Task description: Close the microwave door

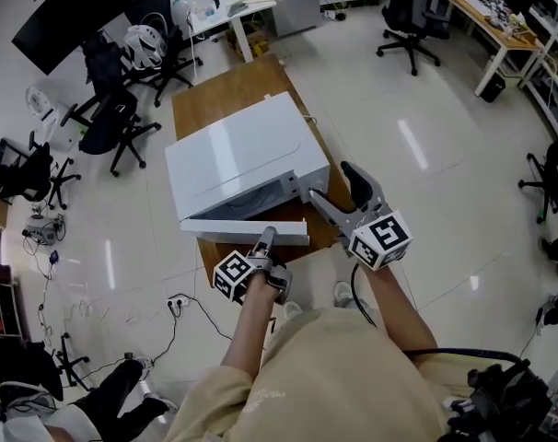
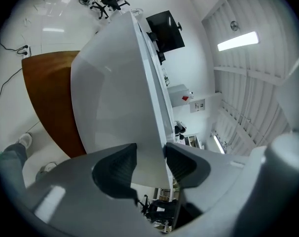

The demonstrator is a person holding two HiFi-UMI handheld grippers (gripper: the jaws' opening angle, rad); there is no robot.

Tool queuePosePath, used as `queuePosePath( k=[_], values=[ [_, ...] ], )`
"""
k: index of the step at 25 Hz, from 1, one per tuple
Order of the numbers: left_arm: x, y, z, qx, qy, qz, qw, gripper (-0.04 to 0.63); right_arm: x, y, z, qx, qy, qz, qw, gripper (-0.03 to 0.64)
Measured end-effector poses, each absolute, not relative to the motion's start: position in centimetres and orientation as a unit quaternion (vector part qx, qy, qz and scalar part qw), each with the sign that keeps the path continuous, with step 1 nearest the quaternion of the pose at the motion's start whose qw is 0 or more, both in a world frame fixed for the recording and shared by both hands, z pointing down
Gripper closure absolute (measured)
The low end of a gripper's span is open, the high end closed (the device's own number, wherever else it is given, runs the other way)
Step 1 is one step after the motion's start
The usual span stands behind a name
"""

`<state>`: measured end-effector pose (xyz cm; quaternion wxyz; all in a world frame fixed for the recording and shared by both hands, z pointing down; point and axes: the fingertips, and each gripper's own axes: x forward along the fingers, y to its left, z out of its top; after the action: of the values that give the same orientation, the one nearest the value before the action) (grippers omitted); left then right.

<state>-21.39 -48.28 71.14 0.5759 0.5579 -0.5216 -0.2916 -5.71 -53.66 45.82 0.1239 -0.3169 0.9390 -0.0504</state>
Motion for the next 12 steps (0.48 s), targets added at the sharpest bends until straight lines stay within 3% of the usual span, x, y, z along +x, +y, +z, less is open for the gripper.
queuePosePath(
  k=[12],
  values=[
    [-23.6,-57.7,70.9,0.489,-0.523,-0.357,0.6,0.405,-2.2,-55.0,44.8,-0.364,0.923,-0.046,0.114,0.258]
  ],
)
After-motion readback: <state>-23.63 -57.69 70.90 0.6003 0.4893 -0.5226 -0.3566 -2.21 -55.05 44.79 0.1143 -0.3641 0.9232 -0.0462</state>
